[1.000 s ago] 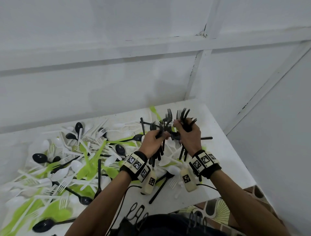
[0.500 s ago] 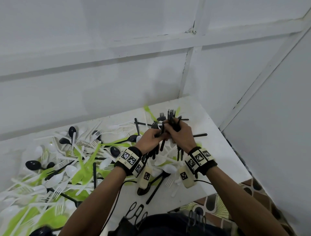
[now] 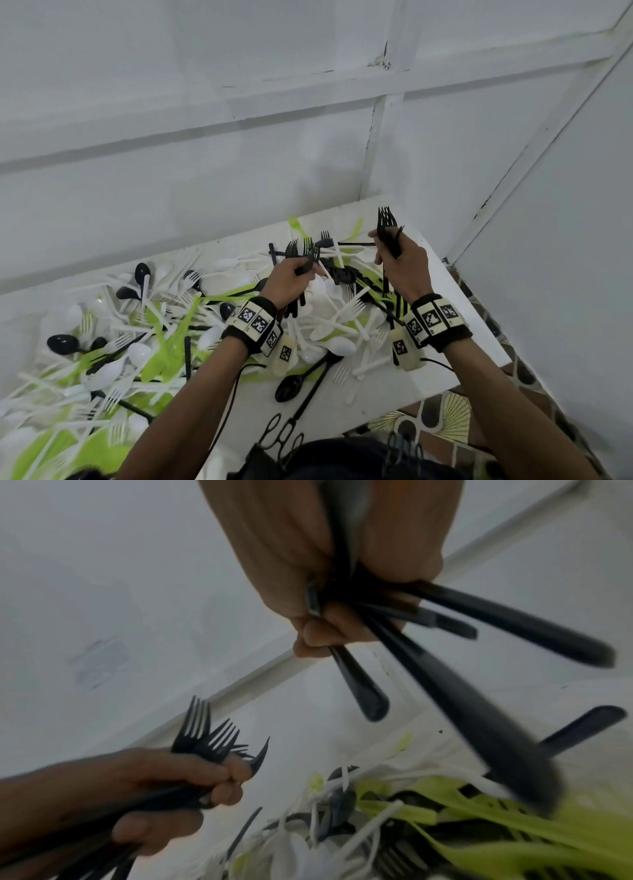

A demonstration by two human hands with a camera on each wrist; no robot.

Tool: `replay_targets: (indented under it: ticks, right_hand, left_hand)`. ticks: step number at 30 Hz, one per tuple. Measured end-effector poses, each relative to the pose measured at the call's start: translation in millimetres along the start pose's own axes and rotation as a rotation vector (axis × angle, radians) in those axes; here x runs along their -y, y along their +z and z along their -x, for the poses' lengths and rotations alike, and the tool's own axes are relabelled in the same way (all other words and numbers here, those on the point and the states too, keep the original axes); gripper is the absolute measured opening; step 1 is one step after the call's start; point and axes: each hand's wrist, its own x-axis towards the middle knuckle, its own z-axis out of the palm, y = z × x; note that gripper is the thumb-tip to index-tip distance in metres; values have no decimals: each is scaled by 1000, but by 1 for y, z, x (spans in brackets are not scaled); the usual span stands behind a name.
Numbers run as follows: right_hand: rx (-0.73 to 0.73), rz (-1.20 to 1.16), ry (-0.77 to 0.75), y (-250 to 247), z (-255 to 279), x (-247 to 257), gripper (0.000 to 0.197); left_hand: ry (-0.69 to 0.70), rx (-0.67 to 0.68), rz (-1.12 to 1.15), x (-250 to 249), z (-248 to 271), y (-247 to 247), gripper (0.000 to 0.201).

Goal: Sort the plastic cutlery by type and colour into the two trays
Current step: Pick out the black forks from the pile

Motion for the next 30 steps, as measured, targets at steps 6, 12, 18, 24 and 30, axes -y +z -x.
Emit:
replay_targets:
  ticks: [6,12,18,24,30]
  right_hand:
    - [33,48,6,-5,12,-18,12]
    - [14,168,-15,-20,17,-30,12]
    - [157,562,-66,-29,30,-58,28]
    - [384,667,-102,-27,47,-72,28]
    - [467,718,-106,-24,49,-65,35]
  left_hand:
    - [79,-16,-362,-4,-27,20,20]
    - [141,27,-530,-13,-34,38,18]
    - [211,7,-300,-20,-25,61,24]
    - [150,-2,-208,-18,-21,52,18]
    - [171,4,-179,-16,-17,52,11]
